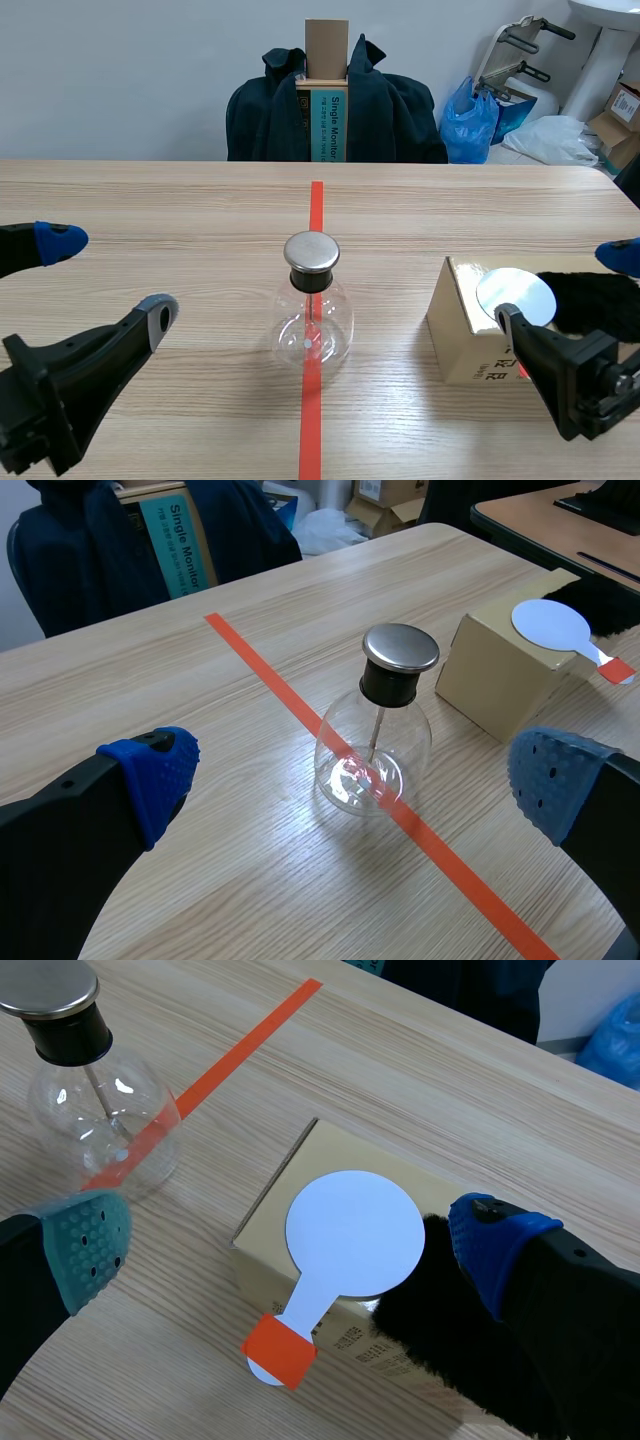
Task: Do the electroscope experiment.
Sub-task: 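Pick up the white charging plate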
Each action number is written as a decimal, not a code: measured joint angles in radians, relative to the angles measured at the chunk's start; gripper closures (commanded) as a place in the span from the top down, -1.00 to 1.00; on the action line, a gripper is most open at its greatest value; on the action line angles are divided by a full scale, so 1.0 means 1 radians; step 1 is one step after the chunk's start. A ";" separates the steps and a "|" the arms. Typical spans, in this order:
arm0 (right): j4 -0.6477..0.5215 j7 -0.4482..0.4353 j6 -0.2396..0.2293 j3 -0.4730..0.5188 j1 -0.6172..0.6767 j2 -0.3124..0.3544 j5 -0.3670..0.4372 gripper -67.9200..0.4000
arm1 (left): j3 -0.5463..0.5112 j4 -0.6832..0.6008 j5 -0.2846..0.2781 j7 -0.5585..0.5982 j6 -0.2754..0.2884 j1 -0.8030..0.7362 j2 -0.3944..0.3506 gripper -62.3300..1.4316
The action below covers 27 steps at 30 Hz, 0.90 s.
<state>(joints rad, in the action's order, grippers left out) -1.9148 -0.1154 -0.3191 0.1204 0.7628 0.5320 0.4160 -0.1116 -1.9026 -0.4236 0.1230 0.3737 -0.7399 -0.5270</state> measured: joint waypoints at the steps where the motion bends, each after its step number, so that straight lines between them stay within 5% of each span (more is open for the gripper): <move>1: 0.000 0.000 -0.011 0.000 0.000 0.000 0.001 1.00 | 0.000 0.000 0.000 0.000 0.000 0.000 0.000 1.00; 19: 0.000 0.004 -0.015 0.000 0.000 0.000 0.000 1.00 | 0.000 0.000 0.008 0.000 0.000 0.000 0.000 1.00; 23: 0.000 -0.003 -0.015 0.000 0.000 0.000 -0.101 1.00 | 0.000 0.000 0.008 0.000 0.000 0.000 0.000 1.00; 27: -0.037 -0.023 -0.015 0.000 0.002 0.000 -0.286 1.00 | 0.000 0.000 0.008 0.000 0.000 0.000 0.000 1.00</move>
<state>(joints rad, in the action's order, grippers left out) -1.9522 -0.1383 -0.3344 0.1204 0.7647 0.5316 0.1299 -0.1116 -1.9026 -0.4160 0.1234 0.3737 -0.7399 -0.5270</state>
